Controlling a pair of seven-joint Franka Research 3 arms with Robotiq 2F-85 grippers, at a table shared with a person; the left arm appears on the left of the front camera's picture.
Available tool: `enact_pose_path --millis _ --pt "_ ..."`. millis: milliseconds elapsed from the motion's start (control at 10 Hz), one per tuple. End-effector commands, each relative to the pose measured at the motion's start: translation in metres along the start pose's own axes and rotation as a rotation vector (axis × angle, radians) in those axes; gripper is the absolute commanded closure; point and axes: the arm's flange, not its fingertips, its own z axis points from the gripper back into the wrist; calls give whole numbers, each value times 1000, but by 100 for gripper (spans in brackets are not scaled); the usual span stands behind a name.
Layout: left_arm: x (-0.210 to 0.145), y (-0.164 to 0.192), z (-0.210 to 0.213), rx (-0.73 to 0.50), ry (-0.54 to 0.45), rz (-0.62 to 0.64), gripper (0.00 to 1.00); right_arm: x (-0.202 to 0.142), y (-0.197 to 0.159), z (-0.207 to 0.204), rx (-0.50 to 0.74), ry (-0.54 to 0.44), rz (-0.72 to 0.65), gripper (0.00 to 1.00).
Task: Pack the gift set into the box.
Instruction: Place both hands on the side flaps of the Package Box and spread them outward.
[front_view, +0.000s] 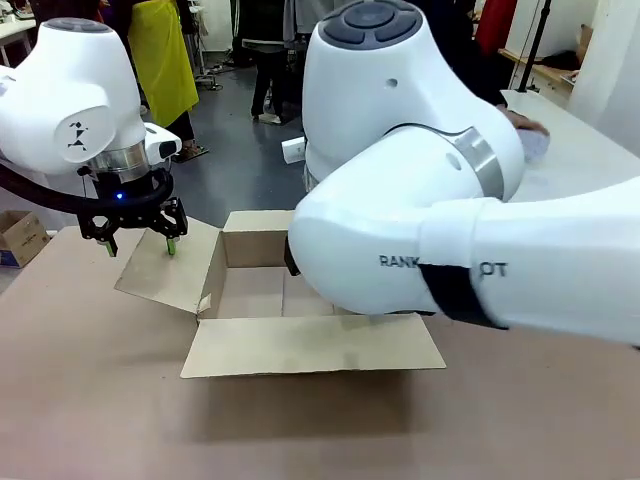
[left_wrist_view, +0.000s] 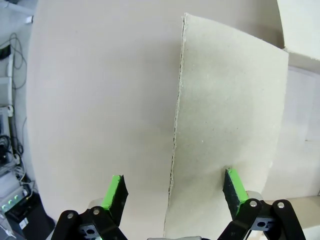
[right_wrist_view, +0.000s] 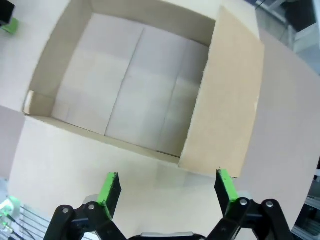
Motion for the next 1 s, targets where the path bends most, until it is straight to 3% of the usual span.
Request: enact_pose_path --millis 0,500,600,700,800,900 --pt "0 0 1 23 -6 13 0 22 6 -13 -61 81 -22 0" --pt "0 0 1 23 -6 13 0 108 -6 -88 -129 301 -331 0" --pt "0 0 1 23 -6 13 0 114 -9 -97 -127 295 -357 0" --pt "0 0 1 23 -6 13 0 114 -12 -98 -104 176 -353 0" --pt "0 0 1 23 -6 13 0 88 -34 -103 -126 301 -313 0" --pt "0 0 1 23 -6 13 0 88 -34 -103 -126 301 -313 0"
